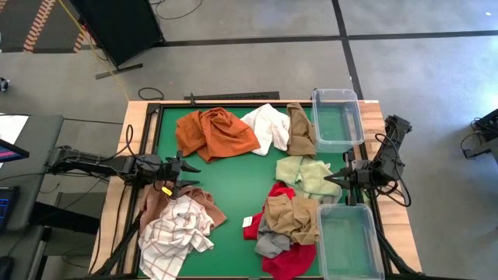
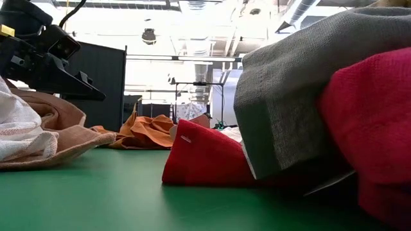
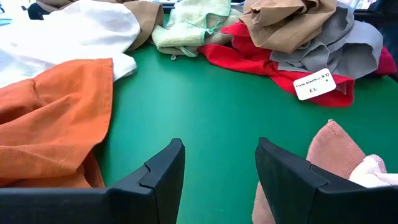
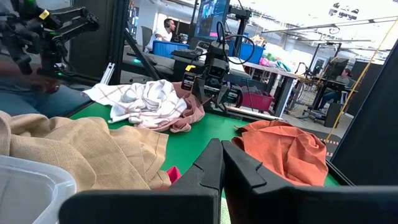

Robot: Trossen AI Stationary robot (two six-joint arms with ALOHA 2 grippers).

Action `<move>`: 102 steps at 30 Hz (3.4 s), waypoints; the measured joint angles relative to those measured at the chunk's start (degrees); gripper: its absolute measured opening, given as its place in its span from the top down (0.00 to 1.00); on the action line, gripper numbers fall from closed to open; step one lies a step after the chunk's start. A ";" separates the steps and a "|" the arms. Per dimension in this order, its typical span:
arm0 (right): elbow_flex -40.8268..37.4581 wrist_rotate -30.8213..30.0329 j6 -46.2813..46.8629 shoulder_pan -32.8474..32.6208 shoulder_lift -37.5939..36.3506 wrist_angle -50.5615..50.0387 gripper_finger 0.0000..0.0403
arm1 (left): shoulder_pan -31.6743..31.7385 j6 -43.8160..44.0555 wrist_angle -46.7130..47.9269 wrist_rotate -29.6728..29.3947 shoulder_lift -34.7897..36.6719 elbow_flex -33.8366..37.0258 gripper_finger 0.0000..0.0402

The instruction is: Sort towels by color in basket

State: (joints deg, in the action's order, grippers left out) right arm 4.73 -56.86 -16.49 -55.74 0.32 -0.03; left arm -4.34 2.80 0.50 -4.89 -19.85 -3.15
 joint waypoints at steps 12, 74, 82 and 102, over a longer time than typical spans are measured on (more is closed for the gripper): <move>-0.02 -0.02 0.00 0.00 -0.02 0.00 0.92 | -0.02 0.01 0.01 0.00 -0.01 0.01 0.54; -0.02 -0.02 -0.02 0.00 -0.02 0.00 0.92 | -0.01 -0.01 0.01 -0.02 0.00 0.01 0.54; 0.00 -0.02 -0.26 0.02 -0.01 0.00 0.92 | 0.00 -0.01 0.00 -0.01 0.00 0.01 0.54; 0.00 -0.02 5.13 0.02 -0.02 3.80 0.92 | 0.00 0.00 0.00 0.00 0.01 0.00 0.54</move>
State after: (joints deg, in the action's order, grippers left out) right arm 4.73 -56.88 -11.36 -55.72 0.30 3.77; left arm -4.34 2.80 0.50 -4.89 -19.84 -3.15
